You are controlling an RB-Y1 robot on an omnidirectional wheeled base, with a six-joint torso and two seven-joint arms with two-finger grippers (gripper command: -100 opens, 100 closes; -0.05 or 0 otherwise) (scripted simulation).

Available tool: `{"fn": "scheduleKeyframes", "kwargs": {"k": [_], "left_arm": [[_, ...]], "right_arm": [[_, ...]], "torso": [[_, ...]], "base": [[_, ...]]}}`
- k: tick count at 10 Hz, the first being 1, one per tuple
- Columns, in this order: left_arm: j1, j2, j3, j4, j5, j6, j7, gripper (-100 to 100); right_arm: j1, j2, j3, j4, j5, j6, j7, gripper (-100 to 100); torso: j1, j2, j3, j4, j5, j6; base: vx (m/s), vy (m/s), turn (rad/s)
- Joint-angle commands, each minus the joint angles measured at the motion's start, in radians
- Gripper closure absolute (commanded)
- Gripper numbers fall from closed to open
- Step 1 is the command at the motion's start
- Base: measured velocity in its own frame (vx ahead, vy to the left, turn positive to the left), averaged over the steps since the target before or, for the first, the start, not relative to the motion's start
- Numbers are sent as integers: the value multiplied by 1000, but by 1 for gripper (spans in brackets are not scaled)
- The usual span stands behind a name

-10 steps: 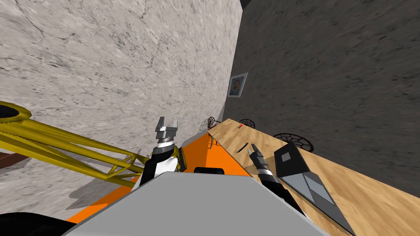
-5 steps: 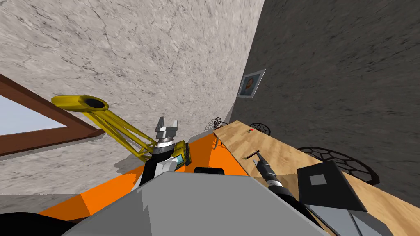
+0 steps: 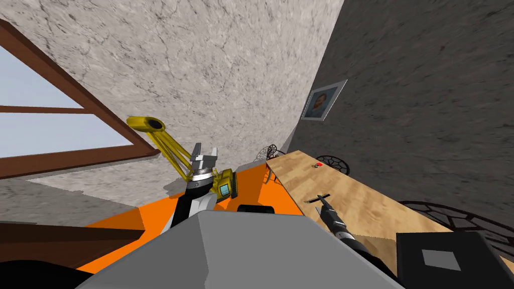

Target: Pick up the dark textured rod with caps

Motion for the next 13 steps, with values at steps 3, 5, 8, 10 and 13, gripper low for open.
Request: {"fn": "scheduleKeyframes", "kwargs": {"k": [3, 5, 8, 10, 13], "left_arm": [[0, 0, 0, 0, 0, 0, 0, 0], [0, 0, 0, 0, 0, 0, 0, 0], [0, 0, 0, 0, 0, 0, 0, 0], [0, 0, 0, 0, 0, 0, 0, 0], [0, 0, 0, 0, 0, 0, 0, 0]], "right_arm": [[43, -87, 18, 76, -96, 54, -16, -100], [56, -122, 28, 111, -138, 81, -21, -100], [68, -157, 39, 144, -183, 121, -27, -100], [85, -222, 64, 208, -254, 187, -39, -100], [92, -253, 78, 238, -295, 229, -46, -100]], "torso": [[0, 0, 0, 0, 0, 0], [0, 0, 0, 0, 0, 0], [0, -1, 0, 0, 0, -1], [-1, -1, 0, 0, 0, -1], [-1, -1, 0, 0, 0, 0]], "base": [[-5, -9, 281], [-5, -13, 232], [-3, -16, 242], [-6, -22, 352], [-2, -27, 199]]}}
